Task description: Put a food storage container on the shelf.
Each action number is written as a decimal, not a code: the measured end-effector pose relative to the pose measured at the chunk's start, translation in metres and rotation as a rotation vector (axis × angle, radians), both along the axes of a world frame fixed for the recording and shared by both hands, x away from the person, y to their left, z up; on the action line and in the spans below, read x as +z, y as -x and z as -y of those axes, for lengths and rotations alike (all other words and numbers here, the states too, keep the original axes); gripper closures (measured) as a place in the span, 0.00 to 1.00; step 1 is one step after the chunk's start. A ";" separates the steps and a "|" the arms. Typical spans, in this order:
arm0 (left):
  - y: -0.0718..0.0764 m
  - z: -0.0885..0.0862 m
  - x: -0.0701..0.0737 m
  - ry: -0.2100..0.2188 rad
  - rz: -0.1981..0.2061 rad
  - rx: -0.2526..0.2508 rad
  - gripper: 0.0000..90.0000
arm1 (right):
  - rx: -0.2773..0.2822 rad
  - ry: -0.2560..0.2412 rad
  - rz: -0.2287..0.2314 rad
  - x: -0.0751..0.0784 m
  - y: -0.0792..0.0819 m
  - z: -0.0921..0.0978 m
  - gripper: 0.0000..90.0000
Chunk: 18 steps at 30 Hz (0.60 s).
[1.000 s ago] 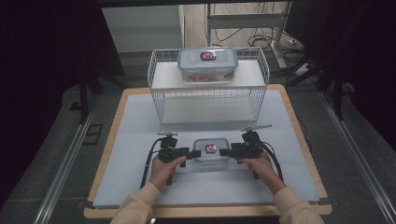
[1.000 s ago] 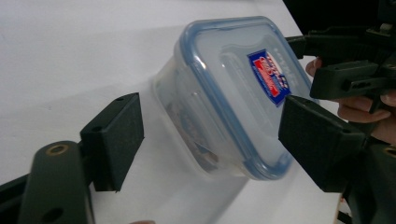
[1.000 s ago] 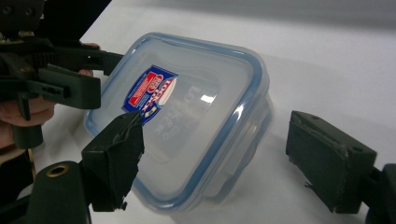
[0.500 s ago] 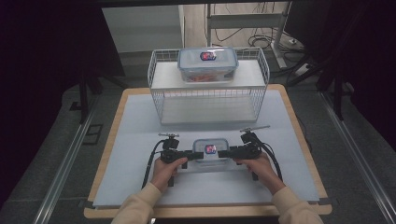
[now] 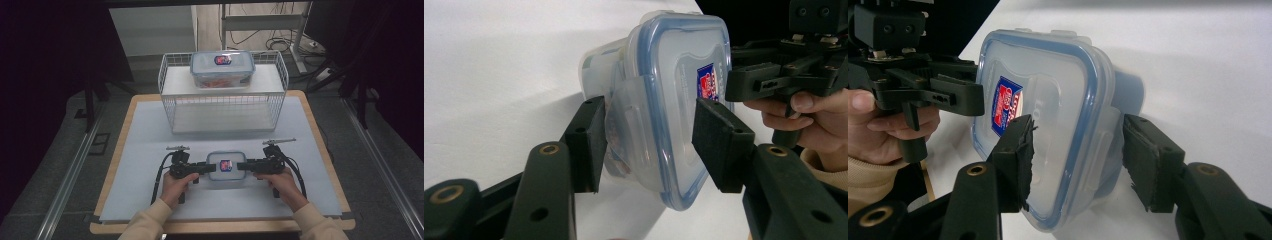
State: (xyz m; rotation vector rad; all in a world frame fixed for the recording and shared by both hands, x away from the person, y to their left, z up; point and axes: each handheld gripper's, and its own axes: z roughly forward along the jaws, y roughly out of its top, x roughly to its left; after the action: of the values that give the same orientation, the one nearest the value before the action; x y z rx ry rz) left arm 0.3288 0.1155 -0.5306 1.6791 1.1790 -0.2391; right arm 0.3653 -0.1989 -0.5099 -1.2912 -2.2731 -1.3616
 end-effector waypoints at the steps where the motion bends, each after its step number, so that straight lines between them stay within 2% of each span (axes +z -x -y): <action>1: 0.001 0.000 0.000 0.003 0.000 0.005 0.55 | -0.001 -0.003 -0.001 0.000 0.001 0.000 0.53; 5: 0.001 0.000 0.001 0.003 0.006 0.006 0.56 | 0.003 0.000 0.012 0.000 0.002 0.000 0.53; 6: 0.003 0.000 0.003 -0.003 0.019 0.004 0.57 | -0.013 -0.027 0.007 0.000 0.002 0.002 0.55; 18: 0.005 0.002 0.006 -0.030 0.050 0.009 0.57 | -0.010 -0.031 0.031 0.001 0.003 0.003 0.55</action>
State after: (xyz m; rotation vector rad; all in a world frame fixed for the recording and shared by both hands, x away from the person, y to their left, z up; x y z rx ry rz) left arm 0.3236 0.1132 -0.5241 1.6961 1.1572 -0.1739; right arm 0.3619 -0.2020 -0.5088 -1.2822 -2.2591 -1.4249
